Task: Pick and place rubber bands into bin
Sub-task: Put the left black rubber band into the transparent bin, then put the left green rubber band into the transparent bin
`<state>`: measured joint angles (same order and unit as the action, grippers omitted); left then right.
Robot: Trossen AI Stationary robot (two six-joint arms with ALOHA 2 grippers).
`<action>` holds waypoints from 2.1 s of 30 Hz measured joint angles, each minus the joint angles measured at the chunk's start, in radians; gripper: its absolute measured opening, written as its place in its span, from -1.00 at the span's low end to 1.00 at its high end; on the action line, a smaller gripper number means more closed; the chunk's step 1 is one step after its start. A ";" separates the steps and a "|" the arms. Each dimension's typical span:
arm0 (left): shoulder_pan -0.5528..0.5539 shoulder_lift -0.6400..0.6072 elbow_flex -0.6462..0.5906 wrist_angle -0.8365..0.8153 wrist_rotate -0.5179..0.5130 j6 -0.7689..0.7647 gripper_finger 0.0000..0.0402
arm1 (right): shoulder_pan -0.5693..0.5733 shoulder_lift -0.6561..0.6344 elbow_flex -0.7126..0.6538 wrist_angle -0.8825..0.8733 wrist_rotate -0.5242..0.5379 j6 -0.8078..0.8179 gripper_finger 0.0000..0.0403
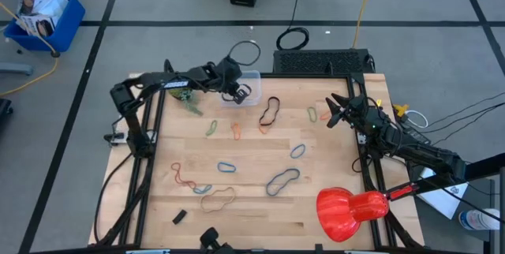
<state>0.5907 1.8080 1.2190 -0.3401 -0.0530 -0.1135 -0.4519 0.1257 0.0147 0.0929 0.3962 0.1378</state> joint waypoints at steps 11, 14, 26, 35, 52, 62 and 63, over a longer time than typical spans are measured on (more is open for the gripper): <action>0.003 0.020 0.000 0.003 -0.001 0.005 -0.83 | 0.000 0.000 0.000 0.000 0.000 0.000 -0.30; 0.003 0.020 0.000 0.005 -0.001 0.006 -0.85 | 0.000 0.000 0.000 0.000 0.000 0.000 -0.30; 0.004 0.017 0.000 0.005 -0.001 0.006 -0.80 | 0.000 0.000 0.000 0.000 0.000 0.000 -0.30; 0.004 -0.025 0.000 -0.007 0.003 0.040 -0.33 | 0.000 0.000 0.000 0.000 0.000 0.000 -0.30; 0.002 -0.590 0.000 -0.273 0.163 0.135 -0.15 | 0.000 0.000 0.000 0.000 -0.003 0.007 -0.30; -0.052 -0.694 0.000 -0.494 0.153 -0.034 -0.15 | 0.000 0.000 0.000 0.000 -0.002 0.007 -0.30; -0.058 -0.688 0.000 -0.520 0.152 -0.050 -0.15 | 0.000 0.000 0.000 0.000 -0.002 0.007 -0.30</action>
<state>0.5326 1.1201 1.2194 -0.8602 0.0994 -0.1638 -0.4519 0.1257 0.0151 0.0929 0.3946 0.1452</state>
